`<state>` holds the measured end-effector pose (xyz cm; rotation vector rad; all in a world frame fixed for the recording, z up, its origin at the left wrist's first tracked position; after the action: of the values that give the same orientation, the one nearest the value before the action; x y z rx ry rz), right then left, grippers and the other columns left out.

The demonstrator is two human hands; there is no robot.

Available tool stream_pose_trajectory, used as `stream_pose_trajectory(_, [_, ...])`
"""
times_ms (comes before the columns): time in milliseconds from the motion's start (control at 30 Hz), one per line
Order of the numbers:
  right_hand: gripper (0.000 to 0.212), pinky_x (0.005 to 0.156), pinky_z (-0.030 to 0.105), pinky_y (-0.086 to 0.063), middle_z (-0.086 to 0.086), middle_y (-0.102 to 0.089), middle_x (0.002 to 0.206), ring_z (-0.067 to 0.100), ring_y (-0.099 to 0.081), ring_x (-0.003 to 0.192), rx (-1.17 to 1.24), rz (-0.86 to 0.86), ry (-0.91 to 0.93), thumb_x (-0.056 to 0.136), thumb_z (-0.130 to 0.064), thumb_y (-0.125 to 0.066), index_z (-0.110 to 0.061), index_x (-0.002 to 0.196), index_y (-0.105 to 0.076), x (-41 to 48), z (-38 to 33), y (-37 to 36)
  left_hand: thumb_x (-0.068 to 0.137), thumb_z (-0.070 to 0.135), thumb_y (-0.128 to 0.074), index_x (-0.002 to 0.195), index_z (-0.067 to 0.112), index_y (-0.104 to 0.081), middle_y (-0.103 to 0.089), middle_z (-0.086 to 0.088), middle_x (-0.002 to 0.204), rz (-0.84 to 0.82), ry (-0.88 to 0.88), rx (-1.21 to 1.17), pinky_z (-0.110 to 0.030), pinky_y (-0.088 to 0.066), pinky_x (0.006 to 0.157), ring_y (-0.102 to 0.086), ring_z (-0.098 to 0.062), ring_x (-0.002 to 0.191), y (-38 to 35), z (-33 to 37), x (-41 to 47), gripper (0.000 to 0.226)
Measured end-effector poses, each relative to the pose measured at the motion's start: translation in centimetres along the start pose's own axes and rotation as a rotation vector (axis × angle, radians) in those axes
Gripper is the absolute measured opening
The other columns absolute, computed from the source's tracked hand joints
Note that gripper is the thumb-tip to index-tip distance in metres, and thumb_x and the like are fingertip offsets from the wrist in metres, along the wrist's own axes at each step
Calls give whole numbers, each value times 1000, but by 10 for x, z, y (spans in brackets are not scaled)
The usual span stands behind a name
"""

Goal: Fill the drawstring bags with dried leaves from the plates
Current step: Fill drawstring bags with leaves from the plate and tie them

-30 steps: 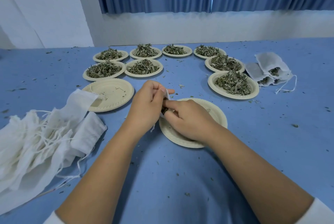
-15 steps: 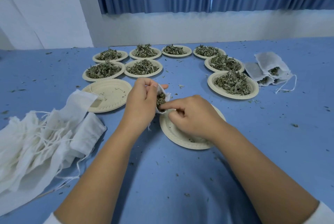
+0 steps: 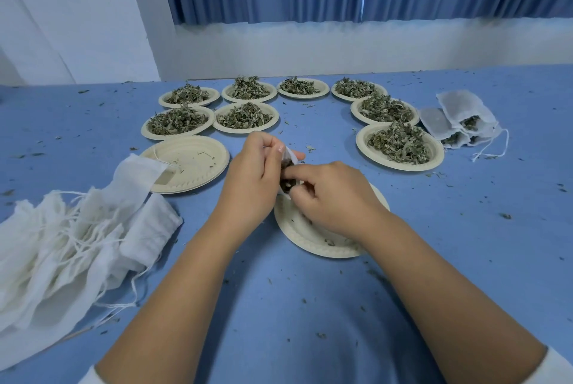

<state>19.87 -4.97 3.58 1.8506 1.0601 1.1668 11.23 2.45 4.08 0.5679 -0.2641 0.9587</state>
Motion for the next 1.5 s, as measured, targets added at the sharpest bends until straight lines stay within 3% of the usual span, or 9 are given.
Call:
stream_pose_trajectory(200, [35, 54, 30, -36, -11, -46, 58, 14, -45, 62, 1, -86, -10, 87, -23, -47, -41, 110, -65, 2, 2, -7, 105, 17, -41, 93, 20, -47, -72, 10, 92, 3, -22, 30, -25, -54, 79, -67, 3, 93, -2, -1, -1, 14])
stream_pose_trajectory(433, [39, 60, 30, -43, -13, -48, 48, 13, -46, 58, 136, 142, -13, 86, -19, -52, -40, 114, -69, -1, 4, 14, 105, 22, -39, 92, 27, -44, -73, 12, 100, 43, -15, 72, -21, -50, 80, -66, 2, 97, 7, -5, 5, 15])
stream_pose_trajectory(700, [46, 50, 27, -32, -14, -45, 56, 2, -42, 56, 19, -85, 7, 89, -23, -44, -46, 128, -52, 4, 5, -12, 105, 17, -40, 96, 19, -47, -73, 18, 97, -26, -86, -3, -20, -51, 70, -67, 3, 95, 0, 4, 0, 12])
stream_pose_trajectory(833, [46, 52, 26, -39, -13, -50, 51, 8, -47, 53, 255, 105, -9, 87, -19, -50, -46, 123, -61, 2, 12, 8, 105, 20, -40, 94, 25, -46, -70, 20, 96, 125, -71, 8, -6, -41, 65, -61, 14, 84, 16, 2, 3, 13])
stream_pose_trajectory(933, [36, 60, 32, -46, -11, -51, 55, 9, -47, 53, 362, 208, -61, 85, -14, -51, -37, 108, -67, 2, 26, 21, 106, 24, -39, 98, 23, -45, -70, 14, 112, 192, -25, 20, -9, -37, 59, -55, 11, 66, 24, -7, 6, 9])
stream_pose_trajectory(1067, [19, 61, 30, -43, -7, -62, 72, 6, -52, 62, 189, 14, -151, 87, -18, -52, -28, 94, -67, 6, 45, 8, 104, 25, -43, 100, 23, -48, -67, 16, 99, 191, -3, 76, -11, -41, 65, -59, 7, 79, 24, -12, 6, 7])
stream_pose_trajectory(1233, [40, 88, 38, -50, -6, -61, 114, 15, -60, 96, -3, -315, -189, 92, -9, -42, -30, 112, -70, 2, 54, -19, 101, 24, -49, 95, 24, -55, -60, 6, 95, 160, -11, 136, -15, -39, 68, -53, -5, 83, 19, -13, 7, 9])
stream_pose_trajectory(1400, [59, 76, 48, -55, -5, -66, 99, 31, -65, 83, 112, -410, -183, 81, 5, -32, -36, 81, -76, -3, 47, -19, 101, 24, -49, 96, 20, -55, -61, 2, 98, 84, 7, 172, -24, -41, 70, -57, -10, 81, 8, -12, 5, 9])
stream_pose_trajectory(1500, [53, 75, 38, -55, -9, -64, 98, 18, -63, 83, 75, -344, -217, 83, 4, -36, -32, 80, -74, -1, 54, -5, 102, 24, -48, 95, 23, -54, -57, 5, 90, 53, -6, 190, -16, -37, 60, -52, -4, 65, 4, -8, 3, 9])
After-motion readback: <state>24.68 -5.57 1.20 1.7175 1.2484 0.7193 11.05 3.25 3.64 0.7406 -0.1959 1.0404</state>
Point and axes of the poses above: each hand's wrist, its own x-axis towards the middle knuckle, its own y-axis out of the back of the hand, z = x × y, the point moved 8 cm from there along x, towards the middle knuckle
